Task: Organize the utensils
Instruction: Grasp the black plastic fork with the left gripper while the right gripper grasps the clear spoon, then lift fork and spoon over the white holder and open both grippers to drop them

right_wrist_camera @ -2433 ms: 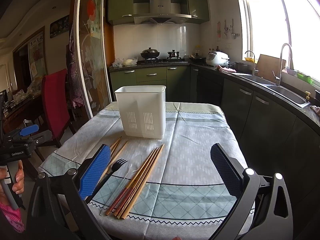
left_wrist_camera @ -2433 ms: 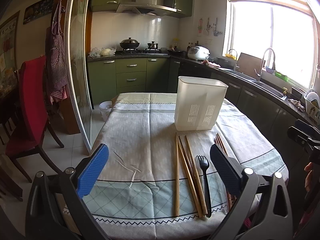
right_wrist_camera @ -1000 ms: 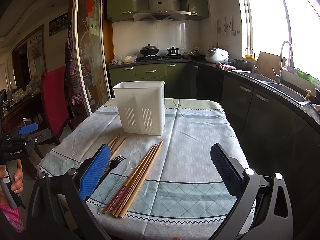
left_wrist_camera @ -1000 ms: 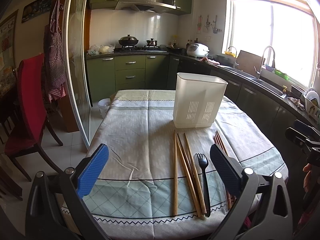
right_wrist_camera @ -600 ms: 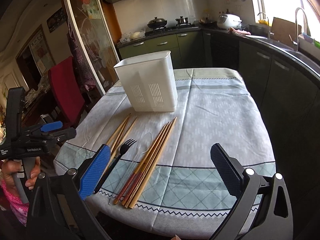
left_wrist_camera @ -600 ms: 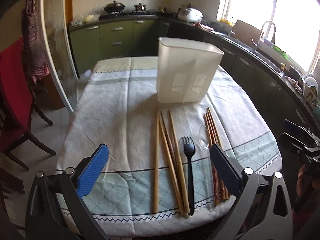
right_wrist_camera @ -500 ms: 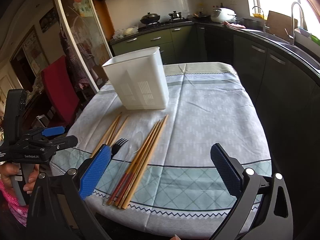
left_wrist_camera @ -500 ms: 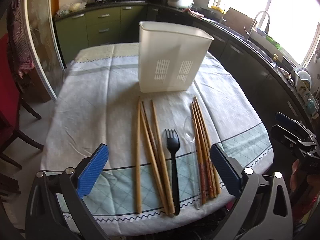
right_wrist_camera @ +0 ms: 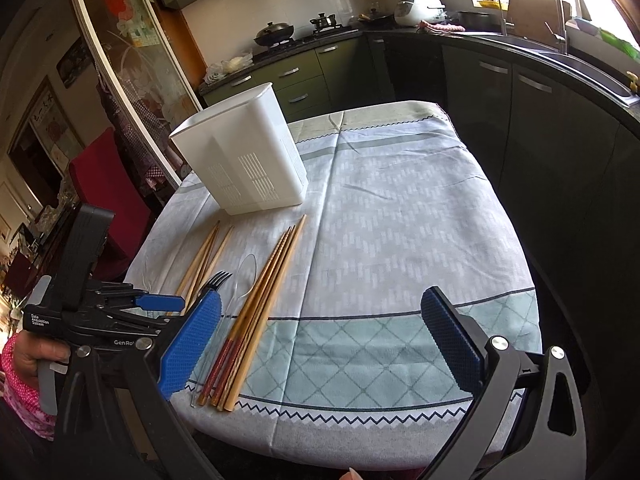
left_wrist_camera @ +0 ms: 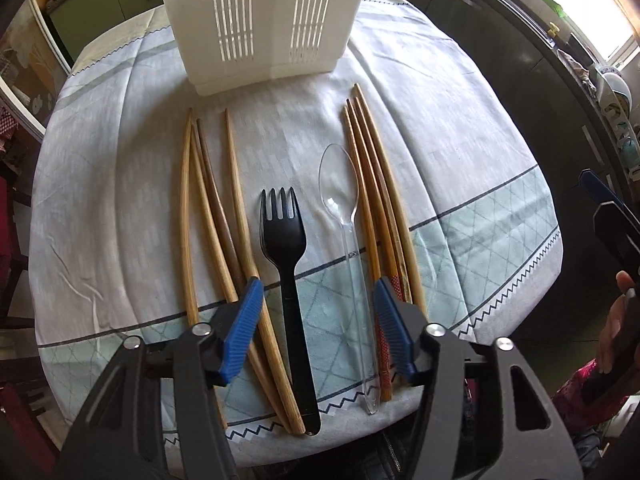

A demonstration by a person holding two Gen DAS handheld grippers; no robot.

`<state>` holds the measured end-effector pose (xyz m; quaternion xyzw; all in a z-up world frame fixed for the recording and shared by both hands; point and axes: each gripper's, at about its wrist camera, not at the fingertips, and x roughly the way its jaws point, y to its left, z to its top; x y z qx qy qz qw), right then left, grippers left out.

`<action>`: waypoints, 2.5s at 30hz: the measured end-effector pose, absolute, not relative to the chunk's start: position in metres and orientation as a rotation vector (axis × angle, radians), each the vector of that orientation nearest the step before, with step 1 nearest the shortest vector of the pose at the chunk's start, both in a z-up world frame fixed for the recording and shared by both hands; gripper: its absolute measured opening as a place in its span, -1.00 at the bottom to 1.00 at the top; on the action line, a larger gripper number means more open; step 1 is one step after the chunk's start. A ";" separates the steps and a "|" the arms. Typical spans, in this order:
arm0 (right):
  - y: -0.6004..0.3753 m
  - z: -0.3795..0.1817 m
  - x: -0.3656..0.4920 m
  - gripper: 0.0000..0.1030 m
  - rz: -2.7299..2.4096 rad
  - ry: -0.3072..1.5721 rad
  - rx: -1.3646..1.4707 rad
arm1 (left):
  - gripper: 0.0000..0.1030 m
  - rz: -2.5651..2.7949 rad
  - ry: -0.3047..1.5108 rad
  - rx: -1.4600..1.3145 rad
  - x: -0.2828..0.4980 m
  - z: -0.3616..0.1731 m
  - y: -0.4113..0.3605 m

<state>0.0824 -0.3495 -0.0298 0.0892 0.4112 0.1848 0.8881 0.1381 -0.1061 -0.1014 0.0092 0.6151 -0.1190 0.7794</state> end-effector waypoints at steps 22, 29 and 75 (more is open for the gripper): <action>-0.283 -0.046 0.155 0.42 0.676 1.290 0.243 | -0.83 -0.261 1.335 -0.071 0.158 -0.108 -0.096; -0.260 -0.070 0.174 -0.04 0.650 1.428 0.280 | -0.83 -0.251 1.241 -0.114 0.147 -0.081 -0.072; -0.196 -0.029 0.173 -0.91 0.612 1.181 0.188 | -0.83 -0.190 0.878 -0.117 0.131 0.028 -0.031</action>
